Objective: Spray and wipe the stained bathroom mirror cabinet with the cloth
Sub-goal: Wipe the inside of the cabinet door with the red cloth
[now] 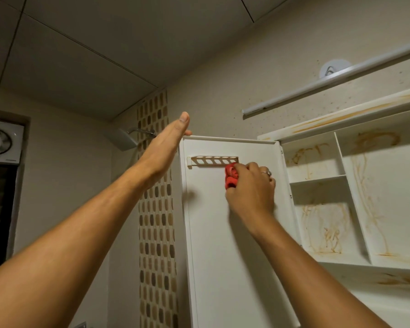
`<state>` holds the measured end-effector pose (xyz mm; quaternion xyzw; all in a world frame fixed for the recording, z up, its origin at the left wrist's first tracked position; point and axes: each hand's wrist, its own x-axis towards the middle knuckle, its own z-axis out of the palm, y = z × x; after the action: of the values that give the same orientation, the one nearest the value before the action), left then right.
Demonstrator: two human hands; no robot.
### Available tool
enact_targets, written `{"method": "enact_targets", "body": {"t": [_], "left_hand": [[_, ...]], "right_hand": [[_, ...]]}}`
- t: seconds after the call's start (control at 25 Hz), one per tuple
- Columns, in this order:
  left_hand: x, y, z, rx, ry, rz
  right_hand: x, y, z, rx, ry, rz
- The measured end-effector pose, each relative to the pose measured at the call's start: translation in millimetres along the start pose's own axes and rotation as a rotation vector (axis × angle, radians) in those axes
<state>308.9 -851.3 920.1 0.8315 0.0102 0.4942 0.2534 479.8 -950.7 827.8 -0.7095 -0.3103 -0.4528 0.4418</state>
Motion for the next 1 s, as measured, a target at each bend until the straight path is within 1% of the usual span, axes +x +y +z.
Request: {"method": "enact_targets", "body": {"t": [0.04,0.08,0.16,0.24,0.28,0.36,0.48,0.52,0.6,0.64,0.68,0.72,0.76,0.84,0.92,0.96,1.0], "left_hand": [[-1,-1,0,0.001,0.002,0.002],[-1,-2,-2,-0.009,0.001,0.009],[-3,-3,-3,-0.056,0.004,0.02],[-2,-2,0,-0.081,0.023,0.04],[-1,-3,0,-0.075,0.037,0.044],[-1,-3,2,-0.072,0.038,0.041],[0,0,1,-0.078,0.032,0.047],[-1,0,1,-0.069,0.032,0.044],[-1,2,2,-0.051,0.036,0.032],[-1,2,3,-0.046,0.037,0.028],[-1,2,4,-0.04,0.042,0.027],[0,2,5,-0.033,0.051,0.033],[0,2,5,-0.031,0.062,0.032],[-3,0,5,-0.049,0.078,0.037],[-3,-1,5,-0.053,0.091,0.063],[-2,-1,6,-0.05,0.089,0.068],[-2,-1,7,-0.044,0.088,0.07]], "right_hand": [[-14,-15,5,0.047,0.019,-0.045],[-30,-31,12,0.101,0.032,-0.136],[-57,-42,24,0.176,-0.008,-0.359],[-53,-14,23,0.146,-0.061,-0.496],[-46,7,20,0.108,-0.068,-0.513],[-33,54,12,0.06,-0.078,-0.428],[-6,99,-1,0.061,-0.069,-0.149],[7,96,-3,0.095,-0.042,-0.051],[37,65,-4,0.247,0.017,0.132],[50,45,-6,0.338,0.038,0.176],[59,26,-7,0.406,0.047,0.161],[63,14,-7,0.436,0.045,0.089],[64,9,-7,0.428,0.029,-0.013],[62,21,-14,0.385,-0.049,-0.224],[71,57,-18,0.25,-0.066,-0.381],[79,76,-20,0.15,-0.044,-0.403],[87,93,-20,0.054,-0.019,-0.382]]}}
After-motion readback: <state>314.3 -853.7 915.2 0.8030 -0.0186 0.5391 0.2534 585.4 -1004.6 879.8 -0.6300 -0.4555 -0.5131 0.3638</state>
